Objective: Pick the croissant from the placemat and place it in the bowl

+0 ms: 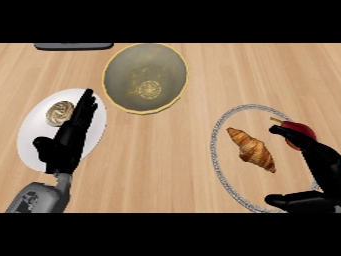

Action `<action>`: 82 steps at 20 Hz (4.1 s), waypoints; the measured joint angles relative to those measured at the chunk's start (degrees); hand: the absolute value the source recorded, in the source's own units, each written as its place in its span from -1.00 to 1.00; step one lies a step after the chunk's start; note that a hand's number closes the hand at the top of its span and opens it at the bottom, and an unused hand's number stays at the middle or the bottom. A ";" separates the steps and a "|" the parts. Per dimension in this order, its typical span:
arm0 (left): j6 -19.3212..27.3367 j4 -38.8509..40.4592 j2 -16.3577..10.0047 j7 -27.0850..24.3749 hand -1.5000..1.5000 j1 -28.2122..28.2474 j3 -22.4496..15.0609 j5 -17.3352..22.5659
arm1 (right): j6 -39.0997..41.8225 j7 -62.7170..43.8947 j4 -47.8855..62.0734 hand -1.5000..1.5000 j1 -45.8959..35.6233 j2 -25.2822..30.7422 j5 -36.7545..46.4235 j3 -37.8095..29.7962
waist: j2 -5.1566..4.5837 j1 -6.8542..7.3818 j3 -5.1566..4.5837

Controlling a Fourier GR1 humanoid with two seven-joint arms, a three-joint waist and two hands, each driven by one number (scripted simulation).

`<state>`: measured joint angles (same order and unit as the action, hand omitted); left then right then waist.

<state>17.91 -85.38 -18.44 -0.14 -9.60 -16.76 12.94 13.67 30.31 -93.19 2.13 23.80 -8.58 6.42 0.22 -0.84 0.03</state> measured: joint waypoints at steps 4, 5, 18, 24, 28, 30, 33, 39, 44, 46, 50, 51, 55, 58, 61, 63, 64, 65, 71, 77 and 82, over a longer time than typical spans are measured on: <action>-0.56 -2.47 0.24 1.40 0.00 0.97 0.45 -0.44 | -1.32 -2.99 -6.16 -1.00 1.39 2.09 0.59 -3.68 | -0.02 0.29 -0.03; -0.51 -2.55 0.47 1.73 0.00 0.84 0.56 -0.51 | -1.99 -4.90 -7.29 -1.00 0.96 2.88 1.17 -4.45 | -0.04 0.33 -0.04; -1.59 -0.78 3.45 2.48 0.00 -1.01 1.62 -2.81 | 2.86 -35.52 -14.76 -1.00 -6.56 10.68 2.40 -3.60 | -0.22 1.00 -0.09; -2.93 -2.13 3.61 2.65 0.00 0.57 2.50 -3.85 | 7.03 -39.81 -10.38 -1.00 -8.84 10.65 6.16 -1.21 | -0.23 1.10 -0.06; -3.58 -1.96 4.78 3.65 0.00 0.02 3.29 -4.97 | 10.41 -37.66 -5.86 -1.00 -9.84 9.70 8.41 -1.68 | -0.24 1.02 -0.04; -4.41 -2.37 5.10 4.22 0.00 0.33 3.88 -5.51 | 11.97 -36.55 -4.76 -1.00 -9.53 8.80 9.57 -2.16 | -0.22 0.97 -0.04; -5.50 -2.05 5.84 3.52 0.00 0.51 5.23 -6.18 | 14.65 -33.72 -2.91 -1.00 -8.71 8.26 10.27 -4.14 | -0.23 0.88 -0.02; -7.14 -2.09 6.68 3.90 0.00 0.63 7.10 -7.03 | 16.94 -31.06 -2.74 -1.00 -6.87 4.45 9.42 -5.86 | -0.20 0.80 -0.03; -7.97 -1.54 8.14 3.52 0.00 0.68 7.96 -8.52 | 19.98 -31.02 -2.83 -1.00 -6.00 2.91 7.36 -8.67 | -0.21 0.75 -0.03; -8.49 -2.34 8.46 4.82 0.00 0.55 8.46 -8.77 | 20.35 -31.25 -2.09 -1.00 -6.16 1.57 7.72 -8.97 | -0.20 0.79 -0.04; -8.84 -2.34 9.80 4.93 0.00 0.31 8.85 -10.19 | 21.28 -32.05 -0.51 -1.00 -6.50 -0.75 8.47 -9.16 | -0.21 0.82 -0.03; -8.93 -3.90 9.81 5.65 0.00 1.27 8.70 -10.50 | 21.27 -32.49 -1.20 -1.00 -5.99 -1.52 8.69 -8.89 | -0.20 0.83 -0.03; -9.64 -3.06 10.87 4.69 0.00 1.52 9.34 -11.61 | 21.57 -31.41 0.20 -1.00 -5.36 -3.76 10.39 -8.79 | -0.20 0.82 -0.04; -10.19 -3.55 11.52 4.25 0.00 2.59 9.73 -12.17 | 20.92 -30.85 2.72 -1.00 -7.04 -5.58 12.57 -8.40 | -0.21 0.89 -0.03; -10.14 -2.55 12.68 4.06 0.00 1.72 9.79 -13.10 | 20.60 -26.15 6.84 -1.00 -7.15 -5.92 15.66 -8.50 | -0.23 0.87 -0.03; -10.80 -3.08 12.29 4.40 0.00 1.74 10.50 -13.04 | 19.10 -25.10 9.92 -1.00 -9.49 -6.69 17.92 -8.33 | -0.25 0.95 -0.02; -11.25 -2.92 11.98 4.44 0.00 1.32 11.13 -12.85 | 18.22 -24.51 10.65 -1.00 -9.60 -7.04 19.42 -7.86 | -0.24 0.95 -0.03; -11.08 -3.12 12.40 4.82 0.00 1.12 10.93 -13.06 | 18.01 -24.51 10.92 -1.00 -9.83 -6.56 20.19 -8.11 | -0.25 0.94 -0.02; -12.24 -3.44 12.12 5.55 0.00 1.06 12.16 -13.03 | 12.91 -21.64 13.87 -1.00 -9.74 -7.14 28.24 -6.01 | -0.23 0.93 -0.03; -12.81 -3.18 13.14 5.25 0.00 1.46 12.50 -13.87 | 11.96 -16.23 22.75 1.00 -13.60 -7.58 32.70 -5.17 | -0.24 0.99 -0.04; -12.60 -2.51 13.62 5.74 0.00 0.25 12.67 -14.35 | 9.64 -8.13 24.12 1.00 -14.37 -6.03 38.15 -1.52 | -0.04 0.93 -0.25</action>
<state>5.32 -87.90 -4.81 5.60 -9.36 -4.10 -1.40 23.31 22.18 -69.07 -12.24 17.78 29.57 4.90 0.18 0.08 -0.22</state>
